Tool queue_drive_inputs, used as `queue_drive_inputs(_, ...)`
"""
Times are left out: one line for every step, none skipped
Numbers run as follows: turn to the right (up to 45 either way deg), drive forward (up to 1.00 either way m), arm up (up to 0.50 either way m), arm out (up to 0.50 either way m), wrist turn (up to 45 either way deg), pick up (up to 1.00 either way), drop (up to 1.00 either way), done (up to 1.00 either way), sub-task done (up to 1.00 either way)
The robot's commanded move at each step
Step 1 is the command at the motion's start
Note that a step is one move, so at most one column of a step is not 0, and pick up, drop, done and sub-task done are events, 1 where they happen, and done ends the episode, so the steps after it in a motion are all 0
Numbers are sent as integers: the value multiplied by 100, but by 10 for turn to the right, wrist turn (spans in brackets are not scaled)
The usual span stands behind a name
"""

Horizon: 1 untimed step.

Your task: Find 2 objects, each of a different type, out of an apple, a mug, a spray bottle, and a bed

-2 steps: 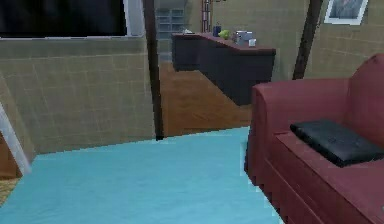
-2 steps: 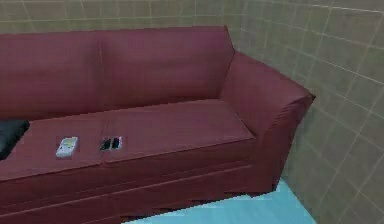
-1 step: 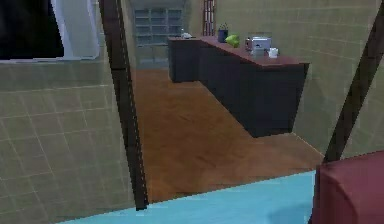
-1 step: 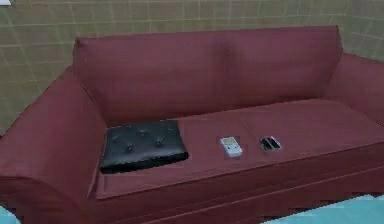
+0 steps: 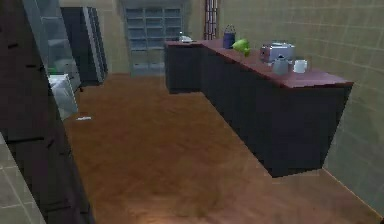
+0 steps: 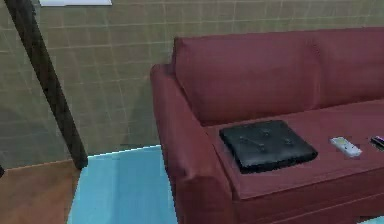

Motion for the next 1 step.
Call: queue_drive_inputs(450,0,0,0,0,0,0,0,0)
